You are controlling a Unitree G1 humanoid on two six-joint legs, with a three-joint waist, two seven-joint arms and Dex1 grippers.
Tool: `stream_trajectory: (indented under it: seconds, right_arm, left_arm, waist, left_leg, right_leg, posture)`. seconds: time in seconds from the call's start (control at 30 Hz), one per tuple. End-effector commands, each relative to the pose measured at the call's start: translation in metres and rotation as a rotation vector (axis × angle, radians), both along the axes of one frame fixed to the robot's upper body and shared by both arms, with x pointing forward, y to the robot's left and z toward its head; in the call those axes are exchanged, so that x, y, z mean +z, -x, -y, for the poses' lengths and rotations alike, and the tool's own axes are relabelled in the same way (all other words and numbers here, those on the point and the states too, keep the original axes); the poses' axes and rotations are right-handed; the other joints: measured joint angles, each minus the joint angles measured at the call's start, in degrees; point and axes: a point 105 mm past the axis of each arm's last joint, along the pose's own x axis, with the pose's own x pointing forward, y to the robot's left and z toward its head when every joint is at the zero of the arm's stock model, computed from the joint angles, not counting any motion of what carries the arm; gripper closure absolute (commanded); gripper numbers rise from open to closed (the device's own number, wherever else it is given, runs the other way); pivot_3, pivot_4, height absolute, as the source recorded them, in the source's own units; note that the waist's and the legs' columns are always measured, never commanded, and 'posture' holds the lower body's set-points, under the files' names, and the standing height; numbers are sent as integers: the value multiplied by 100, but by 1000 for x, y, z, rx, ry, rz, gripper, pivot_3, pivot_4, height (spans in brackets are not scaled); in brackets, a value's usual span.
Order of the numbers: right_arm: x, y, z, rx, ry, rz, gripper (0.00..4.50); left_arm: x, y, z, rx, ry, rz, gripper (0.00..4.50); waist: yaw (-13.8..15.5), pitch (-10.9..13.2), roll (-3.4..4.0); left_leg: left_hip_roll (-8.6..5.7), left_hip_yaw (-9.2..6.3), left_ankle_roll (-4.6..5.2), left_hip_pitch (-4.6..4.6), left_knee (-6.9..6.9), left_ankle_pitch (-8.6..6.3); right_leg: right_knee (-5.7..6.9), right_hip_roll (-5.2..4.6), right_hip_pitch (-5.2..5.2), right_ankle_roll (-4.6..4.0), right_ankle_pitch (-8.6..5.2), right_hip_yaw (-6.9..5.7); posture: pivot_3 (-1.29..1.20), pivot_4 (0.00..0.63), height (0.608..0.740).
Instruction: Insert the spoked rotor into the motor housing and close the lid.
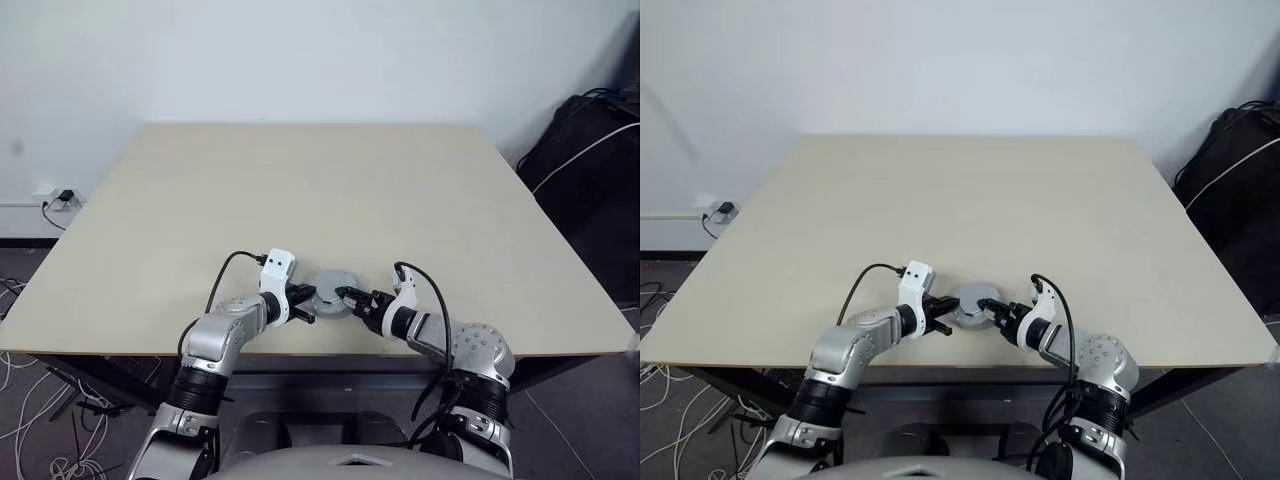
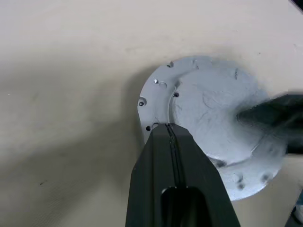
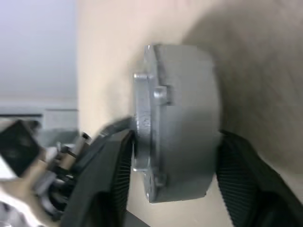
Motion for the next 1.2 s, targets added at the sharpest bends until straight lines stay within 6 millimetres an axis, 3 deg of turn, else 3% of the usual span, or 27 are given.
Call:
stream_trajectory:
  seconds: [0.03,0.47,0.7,0.83,0.97,1.2]
  right_arm:
    - [7,-1,-6,8,-12,24,2335]
    - [0,10,-13,64,-5,-8,2360]
    - [0,11,-13,54,-10,-6,2362]
    - [0,11,-12,41,-20,-6,2370]
    - [-1,13,-13,27,-35,-12,2373]
    - [6,9,-15,-24,-125,7,2385]
  left_arm:
    - [-2,9,15,-57,26,-32,4500]
    - [0,7,14,-49,34,-23,4500]
    - [15,-1,7,21,85,48,4500]
    - [31,-15,-12,196,125,126,4500]
    - [44,-31,-54,528,151,217,4500]
    - [57,-12,-88,670,300,318,4500]
  waist:
    - [0,-1,1]
    - [1,-8,12]
    - [-10,-8,12]
    - [-36,-6,9]
    - [-42,-3,5]
    - [-41,-2,3]
  left_leg:
    - [0,0,-1,0,1,-1]
    - [0,0,-2,1,3,-1]
    - [1,1,-3,0,3,-1]
    - [2,1,6,-7,3,4]
    - [4,2,14,-13,2,9]
    - [3,4,18,-15,0,7]
  right_leg:
    - [0,0,0,0,0,0]
    - [0,-1,1,3,1,2]
    - [1,-1,0,4,2,3]
    - [1,-1,-3,3,3,6]
    - [2,-2,-1,5,5,11]
    - [-2,-1,-1,0,3,9]
  posture:
    - [0,0,740]
    - [0,0,740]
    - [0,0,740]
    - [0,0,740]
    - [0,0,740]
    - [0,0,740]
